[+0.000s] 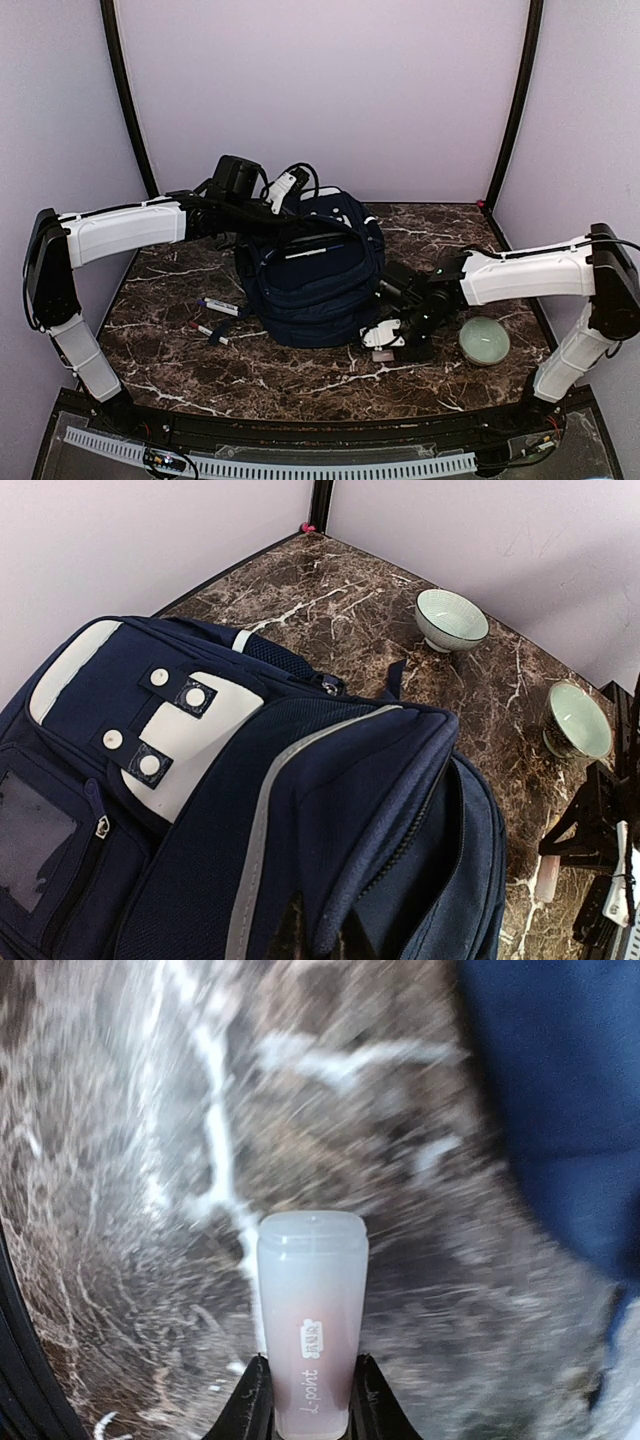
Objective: Pack the student bag
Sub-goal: Pick up the pen from the center of the board, then place the pen in the upper front pocket of the bag.
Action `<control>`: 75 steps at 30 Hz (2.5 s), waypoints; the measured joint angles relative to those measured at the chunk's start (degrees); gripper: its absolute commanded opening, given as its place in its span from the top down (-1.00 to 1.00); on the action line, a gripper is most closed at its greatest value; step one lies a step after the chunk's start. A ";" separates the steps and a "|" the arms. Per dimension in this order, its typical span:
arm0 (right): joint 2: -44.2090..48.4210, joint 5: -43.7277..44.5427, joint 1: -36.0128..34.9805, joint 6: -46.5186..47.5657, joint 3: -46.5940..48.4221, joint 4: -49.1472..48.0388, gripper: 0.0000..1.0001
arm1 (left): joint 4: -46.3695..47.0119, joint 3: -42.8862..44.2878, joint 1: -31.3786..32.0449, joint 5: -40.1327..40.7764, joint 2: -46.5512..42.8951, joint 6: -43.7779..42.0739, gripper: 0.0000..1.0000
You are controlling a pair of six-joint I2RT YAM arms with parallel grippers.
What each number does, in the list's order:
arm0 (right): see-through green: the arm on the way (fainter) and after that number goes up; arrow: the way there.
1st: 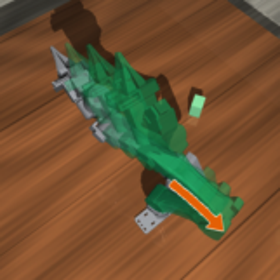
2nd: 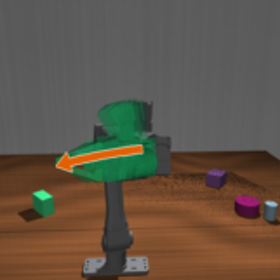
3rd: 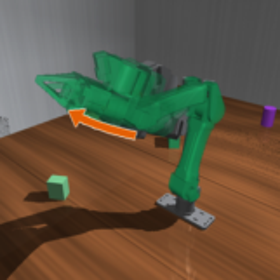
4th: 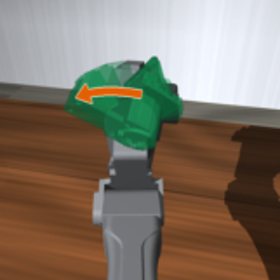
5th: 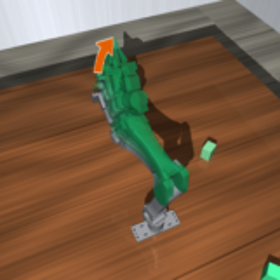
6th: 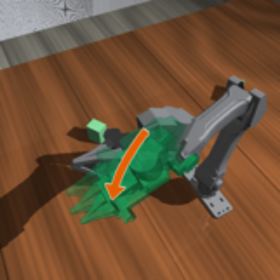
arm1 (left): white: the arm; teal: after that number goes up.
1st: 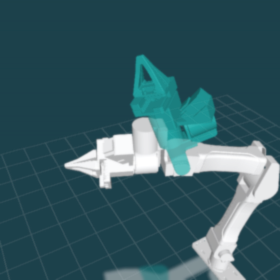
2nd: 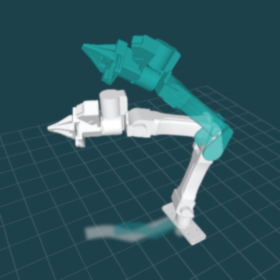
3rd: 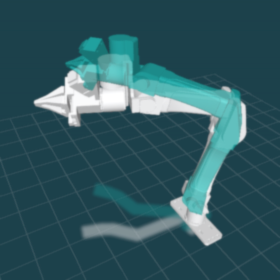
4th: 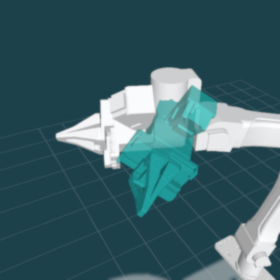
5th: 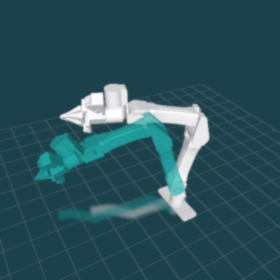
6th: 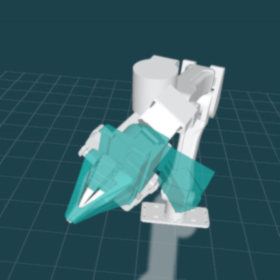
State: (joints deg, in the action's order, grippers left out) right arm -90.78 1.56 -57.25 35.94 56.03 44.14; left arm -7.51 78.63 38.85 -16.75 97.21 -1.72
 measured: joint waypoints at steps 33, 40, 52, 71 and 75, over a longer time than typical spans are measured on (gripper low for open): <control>-20.87 19.37 0.15 21.03 35.19 -17.90 0.75 | 0.04 0.00 0.00 -1.25 0.79 1.70 1.00; -20.57 21.46 -1.38 23.61 35.43 -18.99 0.75 | 0.07 0.11 -0.09 -2.67 0.76 1.79 1.00; -20.20 26.10 -2.64 27.82 30.95 -25.07 0.73 | -0.59 0.09 -0.66 -9.57 -1.55 0.74 1.00; -22.51 30.32 -2.60 34.45 26.93 -39.28 -0.03 | -2.80 0.09 -0.70 -13.27 -2.54 -0.66 1.00; -21.24 29.14 -2.60 30.97 26.93 -36.70 -0.08 | -2.82 0.09 -0.70 -12.63 -2.54 -0.70 1.00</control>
State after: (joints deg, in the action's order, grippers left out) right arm -112.03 30.70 -59.86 66.92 82.96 7.44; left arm -10.33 78.72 38.15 -29.39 94.67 -2.42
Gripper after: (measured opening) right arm 0.531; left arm 0.034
